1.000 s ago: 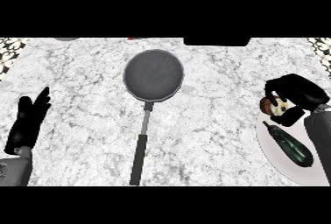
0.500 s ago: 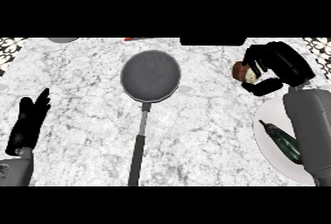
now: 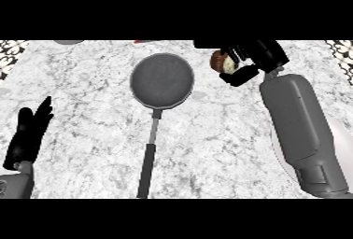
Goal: Pick the cupcake from the plate and place it in the pan
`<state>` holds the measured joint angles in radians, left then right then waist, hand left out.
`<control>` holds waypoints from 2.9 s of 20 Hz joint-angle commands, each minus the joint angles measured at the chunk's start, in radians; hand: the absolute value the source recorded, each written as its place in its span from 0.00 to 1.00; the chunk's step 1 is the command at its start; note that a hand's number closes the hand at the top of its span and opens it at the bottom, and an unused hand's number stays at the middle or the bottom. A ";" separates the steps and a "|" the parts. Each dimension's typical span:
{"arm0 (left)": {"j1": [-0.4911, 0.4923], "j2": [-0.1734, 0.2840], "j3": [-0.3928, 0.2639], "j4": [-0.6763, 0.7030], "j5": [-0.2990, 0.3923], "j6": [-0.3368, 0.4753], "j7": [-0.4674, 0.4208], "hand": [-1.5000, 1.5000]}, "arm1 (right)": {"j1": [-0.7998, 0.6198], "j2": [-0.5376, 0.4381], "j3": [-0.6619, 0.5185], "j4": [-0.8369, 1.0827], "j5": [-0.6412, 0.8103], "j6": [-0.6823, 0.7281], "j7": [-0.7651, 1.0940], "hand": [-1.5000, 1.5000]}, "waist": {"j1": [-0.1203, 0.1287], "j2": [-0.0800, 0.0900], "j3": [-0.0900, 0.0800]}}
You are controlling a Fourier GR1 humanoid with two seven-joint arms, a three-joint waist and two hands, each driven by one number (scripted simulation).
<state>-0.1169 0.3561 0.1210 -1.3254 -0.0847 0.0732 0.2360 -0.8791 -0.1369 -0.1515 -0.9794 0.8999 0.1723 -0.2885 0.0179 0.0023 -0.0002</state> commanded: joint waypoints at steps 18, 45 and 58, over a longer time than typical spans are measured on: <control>-0.161 -0.004 -0.020 0.033 -0.018 -0.042 0.062 0.50 | -0.345 0.137 0.062 0.739 -0.177 -0.350 0.019 1.00 | 0.095 0.032 0.001; -0.195 -0.069 -0.067 0.101 -0.058 -0.022 0.001 0.50 | -0.362 0.137 -0.130 0.880 -0.559 -0.425 -0.217 0.00 | 0.146 0.042 0.001; -0.123 -0.031 -0.005 0.067 -0.036 -0.014 0.008 0.50 | -0.324 -0.067 -0.220 0.843 -0.641 -0.283 -0.211 0.00 | 0.053 0.027 0.002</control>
<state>-0.2460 0.3301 0.1134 -1.2412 -0.1196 0.0493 0.2279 -1.2247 -0.1247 -0.3496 -0.1252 0.2796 -0.1858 -0.4789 0.0877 0.0316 0.0012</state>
